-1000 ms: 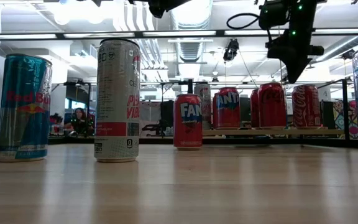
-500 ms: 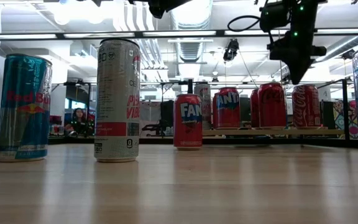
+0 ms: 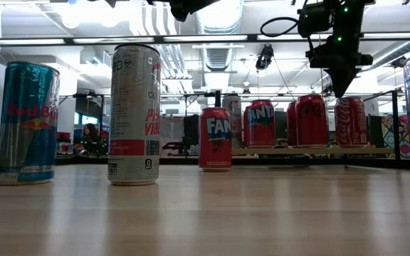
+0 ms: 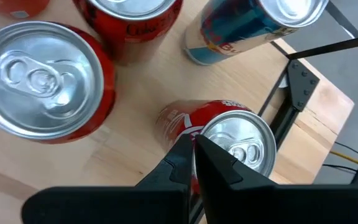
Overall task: Place canned beverage on shelf
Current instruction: Put the red white soda can on the shelf
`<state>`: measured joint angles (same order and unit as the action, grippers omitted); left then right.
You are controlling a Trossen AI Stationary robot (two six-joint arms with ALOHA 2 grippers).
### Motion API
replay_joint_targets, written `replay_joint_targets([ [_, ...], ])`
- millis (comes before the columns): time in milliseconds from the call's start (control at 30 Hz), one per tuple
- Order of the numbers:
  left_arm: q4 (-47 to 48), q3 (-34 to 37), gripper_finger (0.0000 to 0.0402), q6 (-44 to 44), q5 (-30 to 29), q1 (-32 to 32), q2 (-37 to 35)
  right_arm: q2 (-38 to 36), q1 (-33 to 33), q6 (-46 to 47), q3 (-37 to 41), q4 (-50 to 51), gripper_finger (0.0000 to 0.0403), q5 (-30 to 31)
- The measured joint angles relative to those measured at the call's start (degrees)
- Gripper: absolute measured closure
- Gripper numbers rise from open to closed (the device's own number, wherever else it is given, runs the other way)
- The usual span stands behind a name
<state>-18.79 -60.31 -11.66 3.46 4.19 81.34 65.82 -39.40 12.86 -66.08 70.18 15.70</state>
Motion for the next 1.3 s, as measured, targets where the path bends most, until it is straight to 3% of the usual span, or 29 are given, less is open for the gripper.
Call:
replay_joint_targets([
  [700,0.1,0.0,0.0212,0.2,0.0,0.0,0.0,-0.1,0.0,-2.0,0.0,7.1,0.0394,-0.6],
  [1300,0.1,0.0,0.0212,0.2,0.0,0.0,0.0,-2.0,0.0,-2.2,-1.8,7.1,0.0394,-1.4],
])
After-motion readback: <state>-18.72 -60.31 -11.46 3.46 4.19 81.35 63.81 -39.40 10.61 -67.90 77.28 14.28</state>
